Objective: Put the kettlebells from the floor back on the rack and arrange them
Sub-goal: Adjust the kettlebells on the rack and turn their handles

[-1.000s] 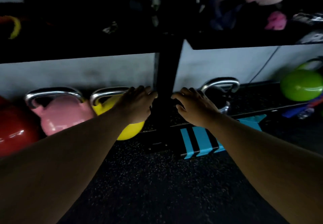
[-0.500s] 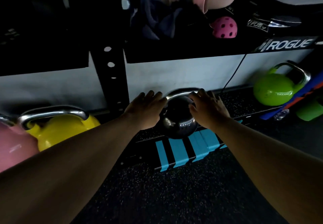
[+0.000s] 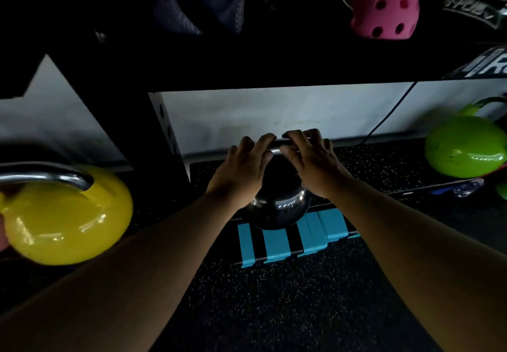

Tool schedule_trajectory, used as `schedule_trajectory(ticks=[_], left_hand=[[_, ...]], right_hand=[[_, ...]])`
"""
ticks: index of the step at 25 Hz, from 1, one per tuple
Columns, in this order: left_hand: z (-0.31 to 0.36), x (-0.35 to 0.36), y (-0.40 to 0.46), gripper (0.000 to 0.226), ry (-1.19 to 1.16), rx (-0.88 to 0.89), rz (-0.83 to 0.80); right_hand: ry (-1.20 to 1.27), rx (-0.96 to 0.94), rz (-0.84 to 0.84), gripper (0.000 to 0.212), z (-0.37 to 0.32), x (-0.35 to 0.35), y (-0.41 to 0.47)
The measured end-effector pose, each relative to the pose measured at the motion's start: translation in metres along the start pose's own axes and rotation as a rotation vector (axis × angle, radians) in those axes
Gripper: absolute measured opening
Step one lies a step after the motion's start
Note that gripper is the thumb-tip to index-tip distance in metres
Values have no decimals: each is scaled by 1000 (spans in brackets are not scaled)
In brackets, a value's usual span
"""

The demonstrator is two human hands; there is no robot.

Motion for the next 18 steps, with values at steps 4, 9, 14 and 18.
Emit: schedule_trajectory(ticks=[4, 9, 14, 18], left_hand=[[11, 19, -7, 41, -291, -135, 69], [6, 1, 15, 39, -288, -200, 90], [-15, 12, 15, 60, -616, -417, 111], [-26, 6, 36, 70, -738, -349, 82]], right_hand=[[158, -68, -142, 51, 21, -7, 11], [440, 70, 5, 60, 27, 0, 13], [650, 22, -23, 36, 18, 11, 2], [693, 64, 65, 33, 1, 19, -3]])
Point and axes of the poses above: each hand's wrist, its own y-axis towards the middle knuckle, its own x-axis out of the palm, z = x × y, the point moved 6 cm from there along y, towards the middle knuckle, and after that the axes turned 9 degrees about -z, right-handed, at the moved point
